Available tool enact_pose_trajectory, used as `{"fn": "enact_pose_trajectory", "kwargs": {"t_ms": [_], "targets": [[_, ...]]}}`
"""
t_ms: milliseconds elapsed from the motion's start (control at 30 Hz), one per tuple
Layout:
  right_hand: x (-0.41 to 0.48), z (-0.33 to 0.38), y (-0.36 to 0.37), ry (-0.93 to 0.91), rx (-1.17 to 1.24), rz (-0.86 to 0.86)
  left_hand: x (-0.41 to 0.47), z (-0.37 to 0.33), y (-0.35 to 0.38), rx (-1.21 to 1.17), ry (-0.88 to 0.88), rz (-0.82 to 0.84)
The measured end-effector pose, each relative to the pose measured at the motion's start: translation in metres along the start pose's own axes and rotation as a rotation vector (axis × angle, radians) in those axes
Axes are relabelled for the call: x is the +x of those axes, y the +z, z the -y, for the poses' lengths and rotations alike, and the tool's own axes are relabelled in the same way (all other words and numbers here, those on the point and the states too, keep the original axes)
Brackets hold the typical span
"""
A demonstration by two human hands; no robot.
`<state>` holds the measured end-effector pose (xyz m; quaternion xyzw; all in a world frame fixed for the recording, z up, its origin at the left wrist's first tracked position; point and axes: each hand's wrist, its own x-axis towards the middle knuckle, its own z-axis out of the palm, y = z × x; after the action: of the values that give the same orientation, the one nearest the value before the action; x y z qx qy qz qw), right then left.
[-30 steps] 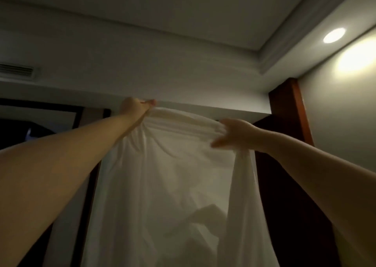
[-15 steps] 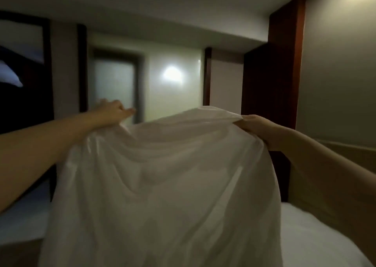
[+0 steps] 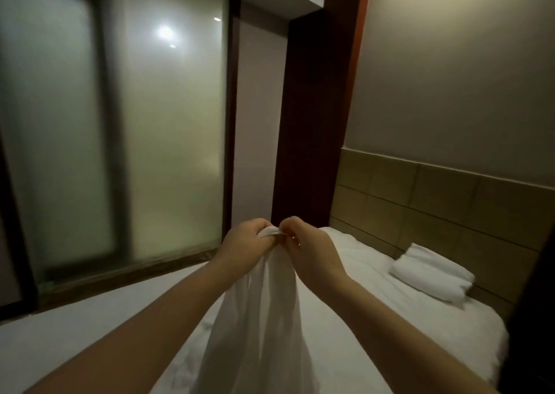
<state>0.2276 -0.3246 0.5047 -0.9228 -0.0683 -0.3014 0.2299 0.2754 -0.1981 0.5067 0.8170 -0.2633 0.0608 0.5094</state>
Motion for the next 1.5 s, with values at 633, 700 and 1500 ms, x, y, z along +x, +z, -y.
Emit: {"fn": "enact_pose_trajectory", "kwargs": {"t_ms": [633, 700, 1500], "targets": [[-0.11, -0.082, -0.106, 0.283, 0.84, 0.815, -0.11, -0.063, 0.004, -0.126, -0.29, 0.424], [-0.114, -0.092, -0.108, 0.3, 0.784, 0.752, -0.107, -0.053, 0.005, -0.094, -0.293, 0.215], [-0.162, -0.098, -0.093, 0.366, 0.78, 0.629, -0.133, -0.038, 0.0, -0.644, -0.294, -0.423]]}}
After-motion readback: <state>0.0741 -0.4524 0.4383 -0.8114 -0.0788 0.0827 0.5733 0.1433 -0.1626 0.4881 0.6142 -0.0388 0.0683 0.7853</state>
